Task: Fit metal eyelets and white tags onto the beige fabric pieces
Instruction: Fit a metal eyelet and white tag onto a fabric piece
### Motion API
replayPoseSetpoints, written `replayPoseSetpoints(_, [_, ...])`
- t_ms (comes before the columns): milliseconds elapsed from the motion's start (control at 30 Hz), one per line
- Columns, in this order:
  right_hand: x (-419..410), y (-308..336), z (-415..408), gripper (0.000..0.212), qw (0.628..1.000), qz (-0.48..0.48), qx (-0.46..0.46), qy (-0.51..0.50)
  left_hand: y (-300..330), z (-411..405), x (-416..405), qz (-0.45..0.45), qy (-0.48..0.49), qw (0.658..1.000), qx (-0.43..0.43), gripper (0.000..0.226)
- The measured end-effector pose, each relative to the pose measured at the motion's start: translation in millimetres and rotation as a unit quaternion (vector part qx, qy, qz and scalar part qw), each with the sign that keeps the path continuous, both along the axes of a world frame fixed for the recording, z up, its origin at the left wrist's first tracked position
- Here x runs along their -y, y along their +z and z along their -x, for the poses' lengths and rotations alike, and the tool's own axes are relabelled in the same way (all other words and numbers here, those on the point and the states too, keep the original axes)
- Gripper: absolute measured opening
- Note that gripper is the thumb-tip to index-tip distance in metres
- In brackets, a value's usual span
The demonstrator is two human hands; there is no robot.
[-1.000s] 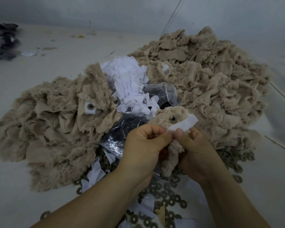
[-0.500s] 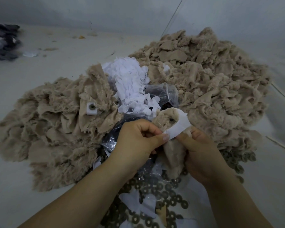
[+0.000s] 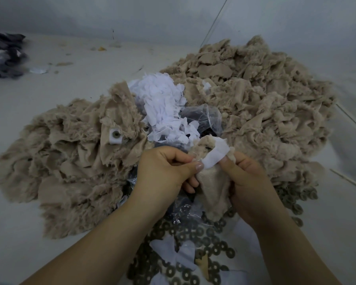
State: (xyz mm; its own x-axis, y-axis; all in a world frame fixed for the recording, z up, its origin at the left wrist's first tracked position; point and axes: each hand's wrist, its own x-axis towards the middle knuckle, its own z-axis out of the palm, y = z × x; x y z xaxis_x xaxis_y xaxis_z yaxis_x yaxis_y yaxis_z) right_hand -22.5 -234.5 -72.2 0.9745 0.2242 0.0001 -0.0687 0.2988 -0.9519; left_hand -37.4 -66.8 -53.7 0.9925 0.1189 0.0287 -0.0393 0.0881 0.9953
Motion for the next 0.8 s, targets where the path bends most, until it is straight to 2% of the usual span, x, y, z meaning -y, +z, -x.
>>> replayPoseSetpoints(67, [2,3,-3,0.033,0.999,-0.009,-0.032,-0.012,5,-1,-6,0.008,0.011,1.0,0.011,0.008])
replayPoseSetpoints(100, [3,6,-4,0.03,0.998,0.015,-0.058,-0.033,9,-1,-11,0.015,0.019,1.0,0.019,0.008])
replayPoseSetpoints(167, [8,6,-8,0.035,0.983,0.154,-0.071,-0.07,17,-2,-21,0.031,0.033,0.998,0.034,0.007])
replayPoseSetpoints(233, [11,1,-10,0.03,0.927,0.369,0.026,-0.054,25,-1,-32,0.027,0.04,0.998,0.047,0.008])
replayPoseSetpoints(267, [8,-1,-9,0.024,0.885,0.454,0.097,-0.034,28,0,-37,0.022,0.043,0.998,0.051,0.009])
replayPoseSetpoints(300, [4,-4,-7,0.02,0.85,0.499,0.166,-0.018,31,2,-40,0.02,0.044,0.997,0.055,0.01])
replayPoseSetpoints(400, [-15,-10,-5,0.011,0.766,0.538,0.352,-0.01,34,5,-44,0.021,0.03,0.998,0.059,0.011])
replayPoseSetpoints(467, [-25,-12,-8,0.009,0.714,0.561,0.418,-0.018,32,8,-45,0.011,0.02,0.998,0.051,0.017])
replayPoseSetpoints(500, [-28,-15,-12,0.01,0.7,0.571,0.428,-0.034,30,9,-45,0.007,0.02,0.999,0.045,0.018])
replayPoseSetpoints(533, [-31,-18,-14,0.01,0.701,0.571,0.426,-0.037,29,9,-45,0.005,0.022,0.999,0.04,0.018])
replayPoseSetpoints(600, [-34,-26,-15,0.011,0.727,0.554,0.405,-0.027,27,9,-46,0.006,0.031,0.999,0.042,0.014])
replayPoseSetpoints(667, [-32,-29,-12,0.025,0.749,0.571,0.335,-0.036,26,7,-48,0.01,0.047,0.998,0.049,0.006])
replayPoseSetpoints(733, [-21,-29,-12,0.024,0.739,0.605,0.288,-0.063,26,5,-51,0.01,0.053,0.997,0.053,0.006])
replayPoseSetpoints(800, [-11,-24,-14,0.024,0.731,0.636,0.243,-0.04,26,4,-52,0.01,0.045,0.998,0.053,0.006])
